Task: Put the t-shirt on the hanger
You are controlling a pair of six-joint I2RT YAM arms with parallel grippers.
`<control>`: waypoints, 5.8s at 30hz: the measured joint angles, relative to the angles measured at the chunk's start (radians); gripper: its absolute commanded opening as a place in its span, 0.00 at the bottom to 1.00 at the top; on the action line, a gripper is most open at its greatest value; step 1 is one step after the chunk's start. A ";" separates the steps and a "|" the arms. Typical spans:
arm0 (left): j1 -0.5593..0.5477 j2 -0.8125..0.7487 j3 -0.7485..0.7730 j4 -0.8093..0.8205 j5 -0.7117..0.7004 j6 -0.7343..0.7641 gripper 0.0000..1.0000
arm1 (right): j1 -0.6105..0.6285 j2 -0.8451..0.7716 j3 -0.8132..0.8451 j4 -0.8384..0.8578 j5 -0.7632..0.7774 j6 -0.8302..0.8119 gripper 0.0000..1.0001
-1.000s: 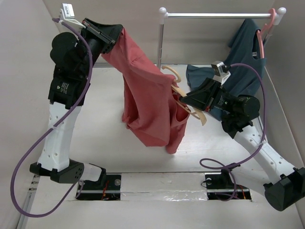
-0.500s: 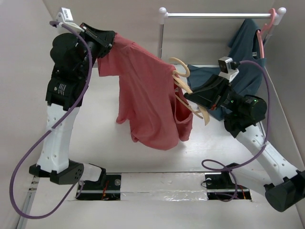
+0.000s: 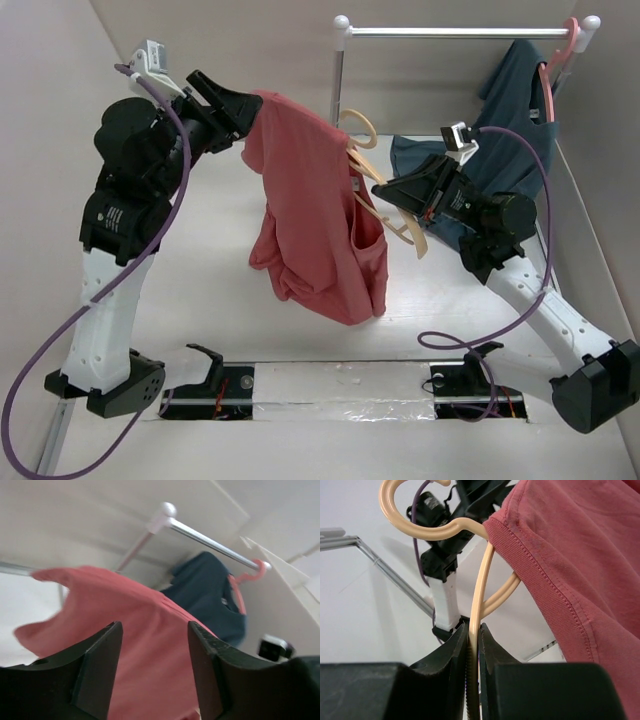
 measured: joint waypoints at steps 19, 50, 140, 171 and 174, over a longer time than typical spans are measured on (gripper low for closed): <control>-0.002 0.053 -0.227 0.220 0.414 -0.160 0.70 | 0.041 0.079 0.012 -0.034 0.063 -0.146 0.00; 0.007 0.030 -0.446 0.565 0.372 -0.362 0.00 | 0.152 0.196 0.076 -0.083 0.113 -0.265 0.14; 0.035 0.304 -0.203 0.653 0.305 -0.602 0.00 | 0.445 -0.344 -0.393 -0.925 0.586 -0.691 0.00; 0.116 0.214 -0.422 0.661 0.116 -0.304 0.00 | 0.534 -0.303 0.032 -1.359 0.481 -0.681 0.00; 0.073 0.137 -0.499 0.692 0.121 -0.302 0.00 | 0.513 -0.214 0.099 -1.393 0.466 -0.692 0.00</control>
